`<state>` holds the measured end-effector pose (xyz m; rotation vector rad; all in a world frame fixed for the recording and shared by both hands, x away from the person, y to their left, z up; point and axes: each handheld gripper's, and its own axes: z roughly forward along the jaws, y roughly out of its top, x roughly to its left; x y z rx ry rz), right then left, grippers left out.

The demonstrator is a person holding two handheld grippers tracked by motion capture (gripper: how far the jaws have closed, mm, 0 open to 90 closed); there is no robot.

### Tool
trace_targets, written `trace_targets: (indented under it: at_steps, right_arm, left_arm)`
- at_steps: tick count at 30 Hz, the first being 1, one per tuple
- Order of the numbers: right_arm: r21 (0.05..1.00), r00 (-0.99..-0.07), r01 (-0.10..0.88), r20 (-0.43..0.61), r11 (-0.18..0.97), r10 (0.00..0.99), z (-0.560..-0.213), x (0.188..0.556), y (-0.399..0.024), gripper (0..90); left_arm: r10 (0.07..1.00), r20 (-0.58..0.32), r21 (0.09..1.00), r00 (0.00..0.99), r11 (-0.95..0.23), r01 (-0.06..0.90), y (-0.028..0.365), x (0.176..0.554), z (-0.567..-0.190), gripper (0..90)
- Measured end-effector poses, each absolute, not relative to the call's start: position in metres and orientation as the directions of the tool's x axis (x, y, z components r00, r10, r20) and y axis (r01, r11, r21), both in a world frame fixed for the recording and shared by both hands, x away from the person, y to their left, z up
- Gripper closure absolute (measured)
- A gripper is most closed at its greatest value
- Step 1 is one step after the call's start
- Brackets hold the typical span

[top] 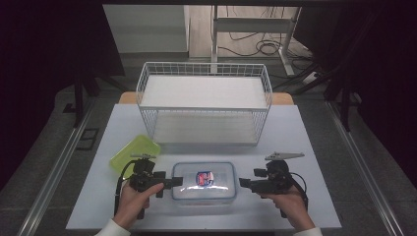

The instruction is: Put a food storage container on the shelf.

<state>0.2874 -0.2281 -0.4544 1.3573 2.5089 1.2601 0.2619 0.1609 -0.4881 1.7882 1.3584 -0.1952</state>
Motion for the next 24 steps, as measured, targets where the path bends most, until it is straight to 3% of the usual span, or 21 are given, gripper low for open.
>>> trace_targets:
  at_steps: [6,11,24]
  right_arm:
    - [0.657,-0.625,0.691,0.334,0.302,0.705,-0.456,0.288,-0.226,21.7]
    - [0.658,-0.624,0.69,0.329,0.302,0.709,-0.455,0.288,-0.229,21.7]
    - [0.656,-0.621,0.691,0.325,0.303,0.713,-0.457,0.289,-0.231,21.7]
  left_arm:
    - [0.724,-0.561,0.524,0.402,-0.066,0.849,0.155,0.26,-0.492,12.0]
    - [0.702,-0.609,0.487,0.369,-0.036,0.873,0.155,0.263,-0.504,14.5]
    - [0.676,-0.638,0.469,0.368,-0.038,0.882,0.156,0.268,-0.509,19.7]
